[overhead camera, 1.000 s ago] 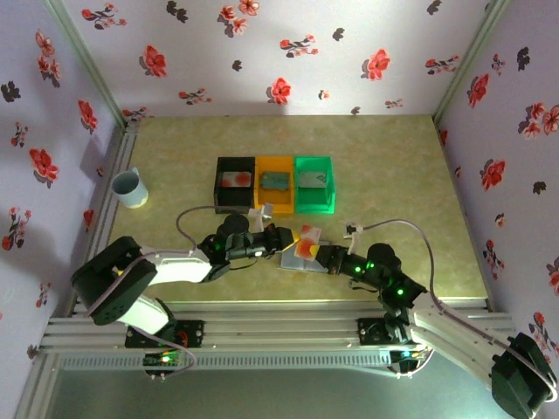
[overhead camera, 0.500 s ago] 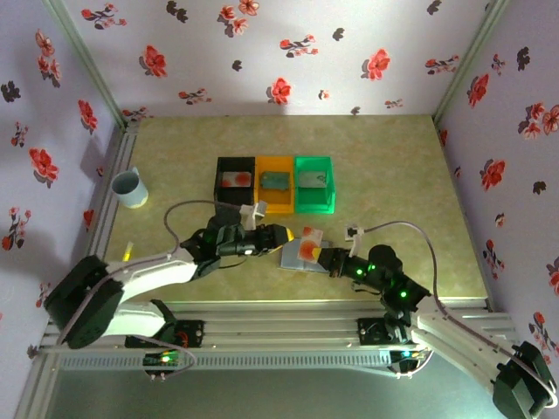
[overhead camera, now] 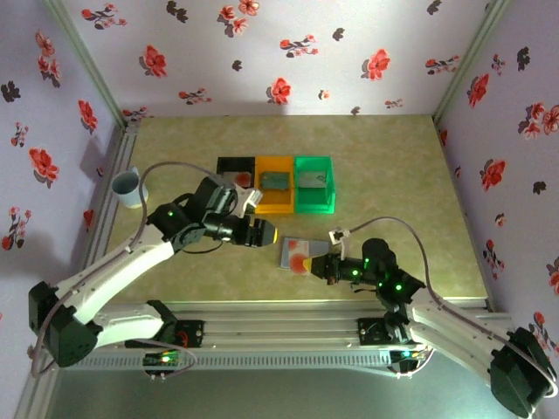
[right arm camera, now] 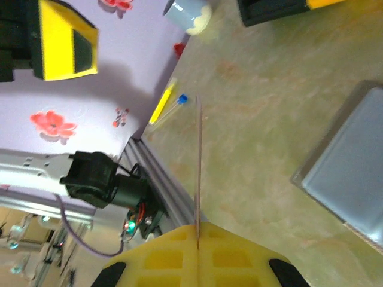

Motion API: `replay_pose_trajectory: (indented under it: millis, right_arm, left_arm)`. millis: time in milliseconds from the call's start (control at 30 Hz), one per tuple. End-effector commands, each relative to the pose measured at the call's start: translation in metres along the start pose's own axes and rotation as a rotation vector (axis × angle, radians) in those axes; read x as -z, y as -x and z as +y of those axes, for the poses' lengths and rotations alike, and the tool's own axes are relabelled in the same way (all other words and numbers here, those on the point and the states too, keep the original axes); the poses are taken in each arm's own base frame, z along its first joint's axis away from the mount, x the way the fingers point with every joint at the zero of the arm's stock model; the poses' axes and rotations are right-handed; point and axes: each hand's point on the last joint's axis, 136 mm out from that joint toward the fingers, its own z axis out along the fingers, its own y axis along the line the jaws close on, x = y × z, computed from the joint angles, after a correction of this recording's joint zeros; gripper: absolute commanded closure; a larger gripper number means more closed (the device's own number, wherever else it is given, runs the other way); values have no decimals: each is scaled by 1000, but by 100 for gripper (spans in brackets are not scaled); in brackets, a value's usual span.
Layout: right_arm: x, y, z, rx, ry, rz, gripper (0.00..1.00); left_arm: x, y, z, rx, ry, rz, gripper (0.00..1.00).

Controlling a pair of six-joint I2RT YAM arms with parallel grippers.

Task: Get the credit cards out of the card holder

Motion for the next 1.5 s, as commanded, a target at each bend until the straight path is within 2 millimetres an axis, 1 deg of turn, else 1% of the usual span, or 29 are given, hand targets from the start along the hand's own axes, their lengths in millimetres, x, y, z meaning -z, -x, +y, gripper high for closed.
replay_pose_trajectory:
  millis: [0, 67, 200, 400, 633, 733, 933, 967, 1100, 1267, 1467]
  right_arm:
    - [-2, 6, 38, 69, 158, 26, 100]
    - [-5, 3, 44, 77, 186, 51, 100]
    - [-11, -5, 54, 104, 216, 103, 100]
    - [-16, -12, 57, 119, 223, 144, 100]
    - [-18, -16, 63, 131, 247, 172, 100]
    - [-19, -18, 66, 140, 257, 183, 100]
    - [-22, -21, 70, 145, 273, 208, 100]
    - [-22, -22, 71, 144, 277, 213, 100]
    - [-24, -24, 73, 146, 287, 228, 100]
    - [-25, -26, 74, 151, 292, 235, 100]
    - [-25, -27, 75, 154, 300, 238, 100]
  left_arm:
    - [-3, -38, 23, -37, 89, 208, 36]
    - [-10, -43, 22, -33, 64, 246, 36]
    - [-18, -44, 19, -47, 19, 269, 35]
    - [-21, -49, 0, -74, -99, 313, 37]
    - [-24, -65, -14, -100, -191, 381, 44]
    - [-26, -72, -14, -118, -190, 412, 49]
    - [-30, -75, -8, -124, -172, 426, 53]
    - [-30, -75, -8, -126, -170, 426, 54]
    - [-30, -74, -10, -131, -173, 426, 67]
    - [-29, -75, -11, -137, -181, 426, 78]
    - [-28, -77, -13, -145, -200, 423, 88]
